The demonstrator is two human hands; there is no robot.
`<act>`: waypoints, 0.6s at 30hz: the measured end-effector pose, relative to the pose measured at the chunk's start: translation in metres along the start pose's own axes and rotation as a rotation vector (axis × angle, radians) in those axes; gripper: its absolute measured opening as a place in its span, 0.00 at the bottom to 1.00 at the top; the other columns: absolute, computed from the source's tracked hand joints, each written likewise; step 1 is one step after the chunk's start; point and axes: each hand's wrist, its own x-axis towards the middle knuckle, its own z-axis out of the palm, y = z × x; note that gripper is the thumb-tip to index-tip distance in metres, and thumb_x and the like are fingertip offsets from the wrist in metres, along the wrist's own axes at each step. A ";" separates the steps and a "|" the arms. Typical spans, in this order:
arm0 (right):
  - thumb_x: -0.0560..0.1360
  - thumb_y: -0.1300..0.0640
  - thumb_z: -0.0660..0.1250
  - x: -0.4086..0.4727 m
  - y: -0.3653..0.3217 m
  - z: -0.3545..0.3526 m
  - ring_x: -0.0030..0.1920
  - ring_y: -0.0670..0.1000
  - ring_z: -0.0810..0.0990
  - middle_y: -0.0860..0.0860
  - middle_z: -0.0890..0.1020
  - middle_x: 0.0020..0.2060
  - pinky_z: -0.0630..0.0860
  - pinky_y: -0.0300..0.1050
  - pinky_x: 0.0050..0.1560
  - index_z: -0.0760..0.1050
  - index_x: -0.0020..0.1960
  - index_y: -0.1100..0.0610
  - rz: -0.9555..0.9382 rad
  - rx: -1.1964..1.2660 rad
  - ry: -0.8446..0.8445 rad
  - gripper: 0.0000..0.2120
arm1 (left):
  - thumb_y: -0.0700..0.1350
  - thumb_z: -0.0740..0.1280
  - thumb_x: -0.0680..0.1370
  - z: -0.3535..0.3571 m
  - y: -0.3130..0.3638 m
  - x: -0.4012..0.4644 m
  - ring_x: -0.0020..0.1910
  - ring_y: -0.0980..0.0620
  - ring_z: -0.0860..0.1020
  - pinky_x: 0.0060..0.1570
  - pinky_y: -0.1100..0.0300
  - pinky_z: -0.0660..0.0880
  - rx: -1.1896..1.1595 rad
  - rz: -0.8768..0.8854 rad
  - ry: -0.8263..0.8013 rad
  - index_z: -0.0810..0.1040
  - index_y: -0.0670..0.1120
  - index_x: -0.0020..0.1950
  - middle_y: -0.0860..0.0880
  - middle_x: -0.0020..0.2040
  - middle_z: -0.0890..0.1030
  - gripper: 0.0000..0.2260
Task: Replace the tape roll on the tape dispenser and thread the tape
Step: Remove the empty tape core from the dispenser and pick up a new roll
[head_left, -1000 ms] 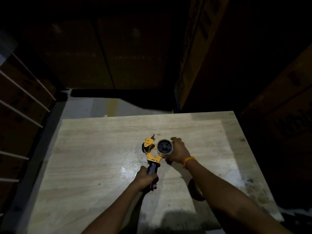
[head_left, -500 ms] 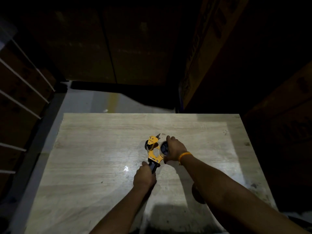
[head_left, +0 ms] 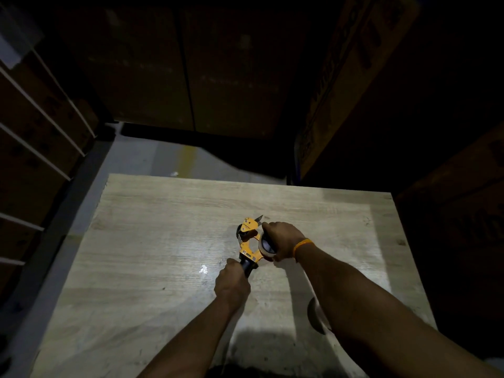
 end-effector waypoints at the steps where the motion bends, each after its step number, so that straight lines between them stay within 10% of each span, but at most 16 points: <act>1: 0.64 0.53 0.80 0.001 0.000 -0.003 0.55 0.62 0.81 0.60 0.82 0.56 0.77 0.53 0.54 0.69 0.67 0.61 -0.008 -0.026 -0.003 0.36 | 0.43 0.75 0.72 -0.001 0.000 0.001 0.58 0.41 0.82 0.56 0.48 0.80 0.000 0.008 0.003 0.70 0.41 0.61 0.42 0.58 0.82 0.21; 18: 0.55 0.42 0.84 -0.003 -0.003 -0.002 0.53 0.59 0.82 0.58 0.82 0.54 0.80 0.51 0.51 0.73 0.64 0.61 0.227 -0.001 0.100 0.45 | 0.45 0.75 0.71 -0.007 0.007 0.003 0.60 0.41 0.81 0.55 0.49 0.79 -0.017 0.021 -0.015 0.72 0.40 0.61 0.42 0.59 0.80 0.23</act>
